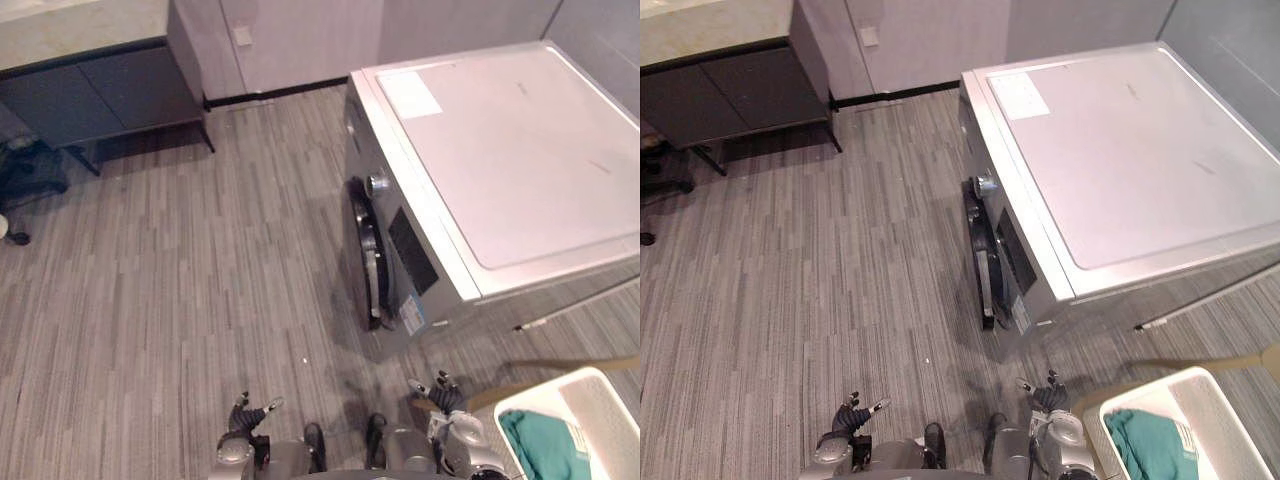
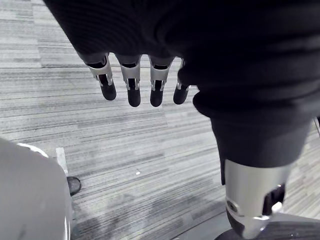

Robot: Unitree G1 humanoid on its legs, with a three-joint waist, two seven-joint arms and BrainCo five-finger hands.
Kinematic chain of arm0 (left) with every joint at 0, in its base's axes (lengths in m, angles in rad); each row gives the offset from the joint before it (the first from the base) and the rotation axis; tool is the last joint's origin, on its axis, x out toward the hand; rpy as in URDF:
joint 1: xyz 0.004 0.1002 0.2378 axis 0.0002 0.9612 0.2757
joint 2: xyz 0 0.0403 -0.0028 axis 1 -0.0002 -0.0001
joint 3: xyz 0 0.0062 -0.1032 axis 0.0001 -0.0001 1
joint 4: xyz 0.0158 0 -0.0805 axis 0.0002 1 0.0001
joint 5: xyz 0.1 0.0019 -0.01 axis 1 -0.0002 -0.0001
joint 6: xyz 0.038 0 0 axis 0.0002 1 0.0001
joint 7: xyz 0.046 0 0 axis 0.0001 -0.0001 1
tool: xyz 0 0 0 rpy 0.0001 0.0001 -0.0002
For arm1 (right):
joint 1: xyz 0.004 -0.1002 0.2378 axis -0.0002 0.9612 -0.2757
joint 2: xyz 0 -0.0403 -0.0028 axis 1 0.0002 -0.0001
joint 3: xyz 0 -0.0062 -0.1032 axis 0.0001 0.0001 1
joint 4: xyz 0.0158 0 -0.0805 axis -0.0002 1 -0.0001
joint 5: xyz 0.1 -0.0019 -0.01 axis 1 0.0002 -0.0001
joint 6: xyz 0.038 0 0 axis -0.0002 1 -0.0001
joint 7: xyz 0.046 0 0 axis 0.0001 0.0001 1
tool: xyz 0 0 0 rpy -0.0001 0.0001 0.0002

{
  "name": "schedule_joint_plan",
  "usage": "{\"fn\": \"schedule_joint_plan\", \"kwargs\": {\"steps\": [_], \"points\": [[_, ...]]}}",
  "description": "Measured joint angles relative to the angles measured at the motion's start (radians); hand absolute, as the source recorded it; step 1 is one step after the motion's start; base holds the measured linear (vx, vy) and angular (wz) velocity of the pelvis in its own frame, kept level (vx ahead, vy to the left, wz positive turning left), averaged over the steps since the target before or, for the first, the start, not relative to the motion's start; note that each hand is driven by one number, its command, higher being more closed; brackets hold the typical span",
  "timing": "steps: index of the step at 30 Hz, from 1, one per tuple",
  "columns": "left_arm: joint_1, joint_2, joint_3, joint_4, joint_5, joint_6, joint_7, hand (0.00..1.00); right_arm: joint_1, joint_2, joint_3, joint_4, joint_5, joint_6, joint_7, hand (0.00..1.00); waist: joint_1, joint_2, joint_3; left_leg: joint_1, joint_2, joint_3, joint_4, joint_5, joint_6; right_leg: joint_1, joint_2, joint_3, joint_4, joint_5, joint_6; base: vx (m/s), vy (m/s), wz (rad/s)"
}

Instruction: Pick up the laundry basket with both hands and put the clothes into the washing machine.

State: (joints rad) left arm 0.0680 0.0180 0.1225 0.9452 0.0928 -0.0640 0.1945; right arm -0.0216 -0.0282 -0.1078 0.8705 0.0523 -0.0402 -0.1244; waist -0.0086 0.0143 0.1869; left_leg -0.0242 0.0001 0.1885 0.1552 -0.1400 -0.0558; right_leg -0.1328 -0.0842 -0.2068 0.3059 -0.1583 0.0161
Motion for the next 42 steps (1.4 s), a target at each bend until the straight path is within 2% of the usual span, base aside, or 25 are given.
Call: {"fn": "schedule_joint_plan", "kwargs": {"steps": [4, 7, 10, 12, 16, 19, 22, 26, 28, 31, 37, 42], "points": [[0.0, 0.005, 0.0, 0.002, 0.0, 0.0, 0.0, 0.0, -0.043, 0.007, 0.054, -0.001, -0.015, 0.003, 0.001, 0.0, 0.002, 0.005, -0.002, -0.028, -0.003, -0.012, -0.021, 0.025, 0.012, 0.0, 0.01, -0.01, -0.07, 0.043, 0.006, 0.0, 0.034, 0.07], [-0.004, 0.012, 0.0, -0.005, 0.0, -0.001, 0.002, 0.0, -0.098, 0.009, 0.078, -0.039, -0.015, 0.006, -0.006, 0.0, 0.026, 0.009, -0.001, -0.07, -0.009, -0.022, -0.035, 0.054, 0.022, -0.036, 0.008, -0.016, -0.085, 0.064, 0.002, -0.06, 0.009, 0.12], [-0.004, 0.018, 0.002, -0.008, -0.001, -0.001, 0.005, 0.0, -0.187, 0.008, 0.078, -0.093, -0.01, 0.005, -0.013, 0.0, 0.03, 0.017, 0.003, -0.111, -0.018, -0.042, -0.052, 0.093, 0.021, -0.078, -0.003, -0.037, -0.08, 0.077, -0.004, -0.1, -0.016, 0.26], [-0.006, 0.014, 0.003, -0.024, -0.003, -0.002, 0.007, 0.0, -0.243, -0.002, 0.077, -0.162, -0.001, 0.0, -0.036, 0.0, 0.054, 0.026, 0.007, -0.142, -0.017, -0.046, -0.052, 0.111, 0.025, -0.112, -0.004, -0.039, -0.066, 0.084, -0.012, -0.12, -0.022, 0.08], [-0.013, 0.013, 0.002, -0.033, -0.011, -0.01, 0.011, 0.0, -0.299, -0.023, 0.066, -0.305, 0.021, -0.013, -0.077, 0.0, 0.077, 0.033, 0.014, -0.21, -0.013, -0.044, -0.051, 0.116, 0.028, -0.196, -0.012, -0.047, -0.02, 0.088, -0.022, -0.16, -0.027, 0.08], [-0.019, 0.012, 0.002, -0.033, -0.017, -0.011, 0.028, 0.0, -0.307, -0.042, 0.034, -0.389, 0.028, -0.02, -0.124, 0.0, 0.077, 0.039, 0.025, -0.238, 0.001, 0.015, -0.047, 0.109, 0.035, -0.23, -0.03, -0.066, 0.01, 0.083, -0.027, -0.18, -0.006, 0.24], [-0.019, 0.011, 0.002, -0.044, -0.024, -0.011, 0.03, 0.0, -0.314, -0.042, 0.025, -0.449, 0.028, -0.021, -0.163, 0.0, 0.079, 0.042, 0.028, -0.262, 0.001, 0.034, -0.04, 0.113, 0.039, -0.259, -0.042, -0.067, 0.034, 0.079, -0.025, -0.1, 0.006, 0.14], [-0.023, 0.005, 0.0, -0.077, -0.042, -0.013, 0.037, 0.0, -0.359, -0.046, 0.018, -0.502, 0.029, -0.021, -0.21, 0.0, 0.08, 0.059, 0.052, -0.304, 0.0, 0.042, -0.022, 0.132, 0.045, -0.296, -0.054, -0.07, 0.051, 0.082, -0.024, -0.03, 0.024, 0.07], [-0.037, 0.005, -0.002, -0.082, -0.043, -0.013, 0.047, 0.0, -0.402, -0.063, 0.015, -0.502, 0.04, -0.021, -0.214, 0.0, 0.082, 0.061, 0.07, -0.321, -0.001, 0.046, -0.012, 0.134, 0.047, -0.312, -0.058, -0.069, 0.062, 0.082, -0.023, 0.01, 0.009, 0.04], [-0.067, 0.013, -0.018, -0.114, -0.051, -0.022, 0.048, 0.0, -0.57, -0.137, 0.044, -0.456, 0.107, -0.021, -0.197, 0.0, 0.082, 0.063, 0.117, -0.364, -0.005, 0.047, -0.002, 0.161, 0.075, -0.36, -0.066, -0.07, 0.084, 0.085, -0.025, 0.04, -0.007, 0.04], [-0.111, 0.034, -0.074, -0.161, -0.089, -0.034, 0.046, 0.0, -0.8, -0.246, 0.093, -0.284, 0.177, -0.019, -0.161, 0.0, 0.091, 0.082, 0.159, -0.433, -0.014, 0.002, -0.015, 0.195, 0.066, -0.421, -0.076, -0.099, 0.098, 0.084, -0.027, 0.01, -0.031, 0.17], [-0.155, 0.041, -0.093, -0.212, -0.136, -0.042, 0.049, 0.0, -0.885, -0.258, 0.129, -0.254, 0.237, -0.032, -0.165, 0.0, 0.091, 0.092, 0.175, -0.468, -0.025, -0.037, -0.053, 0.223, 0.047, -0.471, -0.092, -0.128, 0.131, 0.072, -0.043, -0.06, -0.049, 0.23]]}}
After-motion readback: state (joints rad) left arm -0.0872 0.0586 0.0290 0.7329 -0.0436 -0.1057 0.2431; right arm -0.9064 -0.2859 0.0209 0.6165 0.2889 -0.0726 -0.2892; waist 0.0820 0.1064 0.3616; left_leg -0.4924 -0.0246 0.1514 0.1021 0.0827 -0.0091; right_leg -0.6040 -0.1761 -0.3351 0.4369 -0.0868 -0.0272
